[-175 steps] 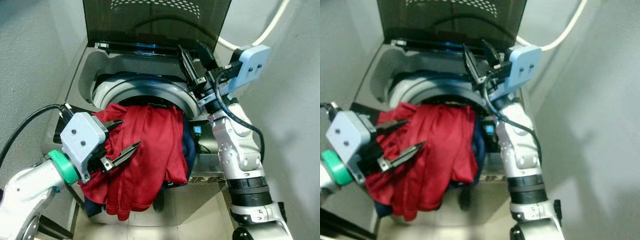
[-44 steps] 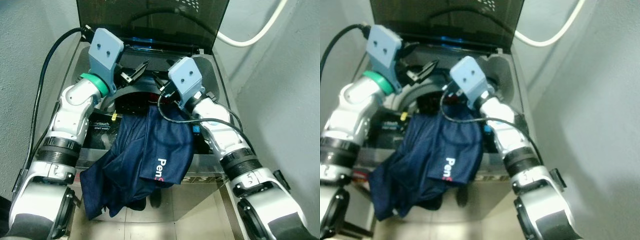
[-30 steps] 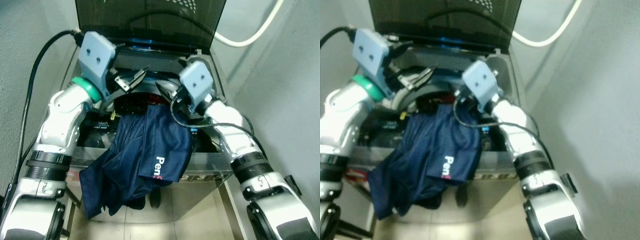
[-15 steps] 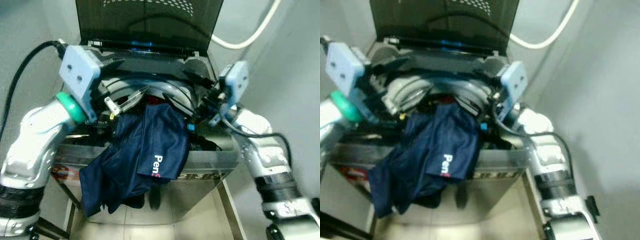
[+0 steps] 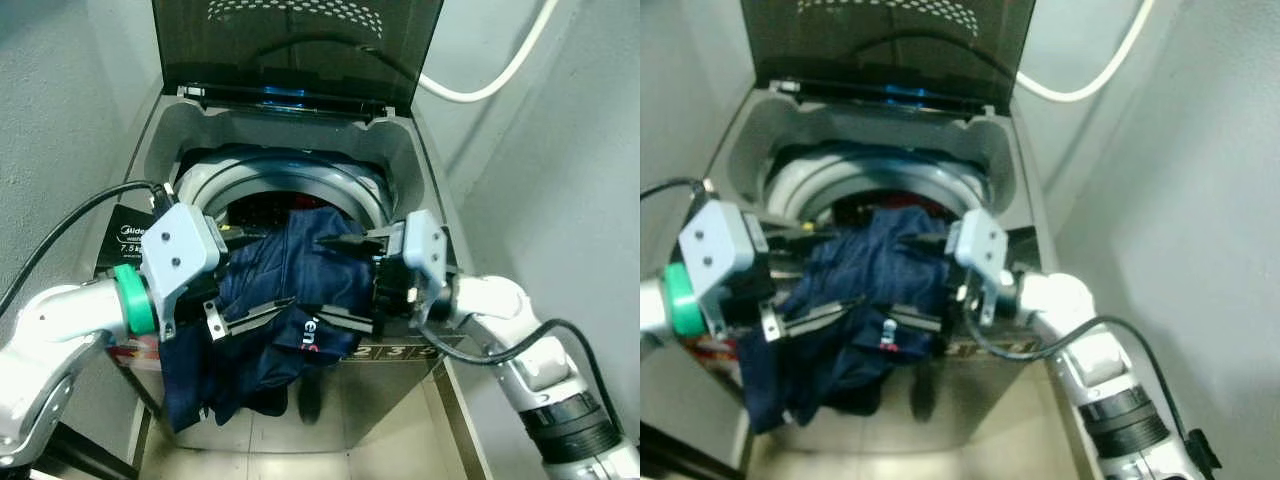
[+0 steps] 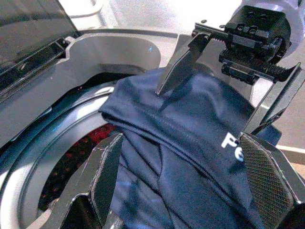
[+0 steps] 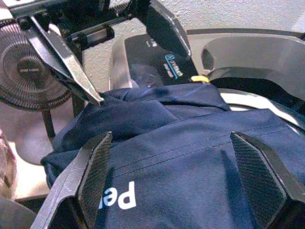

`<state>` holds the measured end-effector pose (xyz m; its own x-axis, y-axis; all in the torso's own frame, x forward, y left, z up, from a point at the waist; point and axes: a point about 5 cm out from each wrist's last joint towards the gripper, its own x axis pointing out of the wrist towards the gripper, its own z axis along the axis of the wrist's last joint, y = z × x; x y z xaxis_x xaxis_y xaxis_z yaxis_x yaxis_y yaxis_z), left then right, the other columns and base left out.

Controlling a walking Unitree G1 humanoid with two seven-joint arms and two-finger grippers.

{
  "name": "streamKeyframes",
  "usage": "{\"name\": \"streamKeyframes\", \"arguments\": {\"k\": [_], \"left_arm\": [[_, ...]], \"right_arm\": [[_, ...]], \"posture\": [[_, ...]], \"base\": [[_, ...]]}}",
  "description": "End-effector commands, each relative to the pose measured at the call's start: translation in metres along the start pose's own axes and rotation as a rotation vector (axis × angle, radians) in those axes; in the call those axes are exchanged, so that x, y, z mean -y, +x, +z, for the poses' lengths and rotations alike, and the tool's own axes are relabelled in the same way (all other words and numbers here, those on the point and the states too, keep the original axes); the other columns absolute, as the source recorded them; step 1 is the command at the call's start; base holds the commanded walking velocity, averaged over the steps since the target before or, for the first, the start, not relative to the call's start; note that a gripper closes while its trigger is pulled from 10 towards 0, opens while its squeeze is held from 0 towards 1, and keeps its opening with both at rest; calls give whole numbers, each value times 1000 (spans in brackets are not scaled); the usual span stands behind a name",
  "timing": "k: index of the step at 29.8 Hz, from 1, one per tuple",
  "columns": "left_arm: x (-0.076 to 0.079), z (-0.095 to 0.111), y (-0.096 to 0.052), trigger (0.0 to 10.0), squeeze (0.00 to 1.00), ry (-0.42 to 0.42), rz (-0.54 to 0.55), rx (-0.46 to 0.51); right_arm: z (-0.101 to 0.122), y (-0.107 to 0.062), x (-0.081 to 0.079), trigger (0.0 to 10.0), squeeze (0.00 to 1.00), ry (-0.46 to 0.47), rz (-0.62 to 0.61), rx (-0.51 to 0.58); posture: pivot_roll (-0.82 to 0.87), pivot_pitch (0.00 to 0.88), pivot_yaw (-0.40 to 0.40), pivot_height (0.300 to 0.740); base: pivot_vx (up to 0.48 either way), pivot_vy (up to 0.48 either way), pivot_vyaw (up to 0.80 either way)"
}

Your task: Clothes washing

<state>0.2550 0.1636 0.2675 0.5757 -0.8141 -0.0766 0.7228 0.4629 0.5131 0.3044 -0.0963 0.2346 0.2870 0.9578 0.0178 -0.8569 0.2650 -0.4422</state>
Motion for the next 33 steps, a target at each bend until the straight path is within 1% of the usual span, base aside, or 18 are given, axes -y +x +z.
{"name": "streamKeyframes", "arguments": {"k": [1,3,6,7,8,9,10,11,14,15,16,17,18,24,28,33], "left_arm": [[7,-4,-2,10000,0,-13,-19,-29],[7,-4,-2,10000,0,-13,-19,-29],[14,-6,-9,10000,0,-53,-18,-55],[14,-6,-9,10000,0,-53,-18,-55],[15,-7,-11,10000,0,-61,-9,-61],[15,-7,-11,10000,0,-61,-9,-61],[16,-8,-13,10000,0,-64,-5,-65],[18,-7,-15,10000,0,-68,-3,-66],[19,-7,-16,10000,0,-76,0,-64],[20,-5,-18,10000,0,-82,-1,-61],[22,-4,-20,10000,0,-89,0,-60],[22,-4,-20,10000,0,-89,0,-60],[23,-4,-22,10000,0,-93,0,-61],[26,-4,-24,10000,0,-101,10,-69],[27,-5,-24,10000,0,-110,20,-73],[28,-6,-23,10000,0,-114,26,-76]], "right_arm": [[-9,2,-6,10000,0,-1,-3,-28],[-9,2,-6,10000,0,-1,-3,-28],[-16,8,-7,10000,0,-20,-70,-42],[-16,8,-7,10000,0,-20,-70,-42],[-19,11,-4,10000,0,-64,-116,-63],[-19,11,-4,10000,0,-64,-116,-63],[-21,13,-2,10000,0,-102,-158,-90],[-24,14,-1,10000,0,-134,-174,-114],[-25,15,-2,10000,0,-154,-175,-132],[-27,16,-3,6627,0,-157,-166,-144],[-28,16,-5,1412,0,-157,-152,-150],[-28,16,-5,1412,0,-157,-152,-150],[-29,17,-7,0,0,-150,-142,-150],[-29,17,-8,0,0,-133,-126,-138],[-28,18,-13,0,0,-100,-67,-125],[-30,18,-18,0,0,-96,-20,-133]], "posture": [[136,119,-45,740],[136,119,-45,740],[141,121,-48,740],[141,121,-48,740],[141,121,-48,740],[141,121,-48,740],[142,124,-49,740],[143,126,-49,740],[145,127,-49,740],[147,128,-49,740],[149,131,-50,740],[149,131,-50,740],[151,134,-52,740],[152,137,-57,740],[151,139,-57,740],[148,139,-59,740]], "base": [[0,0,0],[0,0,0],[0,0,0],[0,0,0],[0,0,0],[0,0,0],[0,0,0],[0,0,0],[0,0,0],[0,0,0],[0,0,0],[0,0,0],[0,0,0],[0,0,0],[0,0,0],[0,0,0]]}}
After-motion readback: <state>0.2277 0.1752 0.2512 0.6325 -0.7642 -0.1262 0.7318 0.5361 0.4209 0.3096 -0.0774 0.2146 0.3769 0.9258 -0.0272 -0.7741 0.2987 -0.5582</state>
